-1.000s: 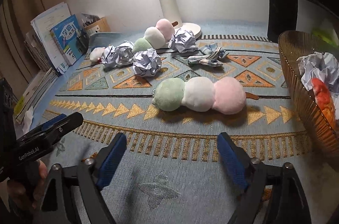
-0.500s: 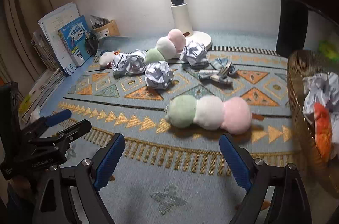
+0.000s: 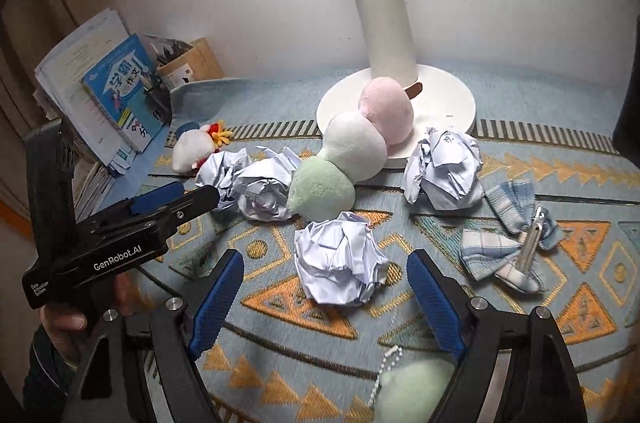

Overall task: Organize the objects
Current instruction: 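Grasp a paper ball with the left tool while the right tool grasps another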

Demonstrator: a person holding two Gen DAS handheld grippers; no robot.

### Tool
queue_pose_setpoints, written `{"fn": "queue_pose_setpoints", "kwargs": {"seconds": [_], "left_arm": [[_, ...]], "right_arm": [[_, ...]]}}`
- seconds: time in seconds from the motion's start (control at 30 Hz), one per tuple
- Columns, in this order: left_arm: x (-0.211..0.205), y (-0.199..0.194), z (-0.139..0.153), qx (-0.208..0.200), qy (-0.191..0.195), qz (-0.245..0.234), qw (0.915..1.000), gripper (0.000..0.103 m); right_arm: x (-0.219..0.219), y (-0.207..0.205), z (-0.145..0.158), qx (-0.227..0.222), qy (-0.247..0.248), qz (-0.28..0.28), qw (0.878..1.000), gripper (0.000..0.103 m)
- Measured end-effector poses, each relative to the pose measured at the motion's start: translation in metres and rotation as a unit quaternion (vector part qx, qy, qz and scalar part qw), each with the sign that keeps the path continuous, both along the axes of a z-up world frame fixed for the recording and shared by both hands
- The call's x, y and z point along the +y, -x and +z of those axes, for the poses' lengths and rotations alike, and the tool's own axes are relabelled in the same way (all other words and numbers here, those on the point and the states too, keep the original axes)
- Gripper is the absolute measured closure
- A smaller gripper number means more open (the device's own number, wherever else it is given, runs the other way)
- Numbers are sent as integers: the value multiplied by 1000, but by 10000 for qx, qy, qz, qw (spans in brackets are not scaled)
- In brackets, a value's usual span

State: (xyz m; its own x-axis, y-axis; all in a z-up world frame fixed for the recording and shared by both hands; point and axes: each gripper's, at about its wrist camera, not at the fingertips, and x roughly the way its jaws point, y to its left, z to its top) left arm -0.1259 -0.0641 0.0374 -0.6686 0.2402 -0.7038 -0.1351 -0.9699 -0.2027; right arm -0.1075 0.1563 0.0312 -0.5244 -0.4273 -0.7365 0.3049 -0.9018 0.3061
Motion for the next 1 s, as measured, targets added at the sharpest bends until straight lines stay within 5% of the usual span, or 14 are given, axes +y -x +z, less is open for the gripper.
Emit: {"fn": "queue_pose_setpoints", "kwargs": {"seconds": [0.07, 0.23, 0.33, 0.4, 0.77, 1.0], "left_arm": [[2, 14, -6, -69, 26, -68, 9999, 36], [11, 31, -14, -19, 44, -437, 9990, 38], [13, 38, -20, -171, -211, -627, 9977, 60], [13, 36, -19, -110, -250, -677, 9973, 64], [5, 17, -12, 104, -353, -289, 9989, 65], [13, -48, 14, 257, -207, -245, 9992, 65]], "right_arm": [[-2, 3, -7, -22, 39, 0, 10000, 22], [-13, 2, -16, 49, -378, 24, 9993, 51], [-14, 0, -16, 166, -434, -37, 9989, 53], [-12, -3, -13, 295, -386, -70, 9988, 53], [1, -16, 2, 749, -53, -16, 9972, 53], [21, -65, 35, 1056, -8, -18, 9944, 53]]}}
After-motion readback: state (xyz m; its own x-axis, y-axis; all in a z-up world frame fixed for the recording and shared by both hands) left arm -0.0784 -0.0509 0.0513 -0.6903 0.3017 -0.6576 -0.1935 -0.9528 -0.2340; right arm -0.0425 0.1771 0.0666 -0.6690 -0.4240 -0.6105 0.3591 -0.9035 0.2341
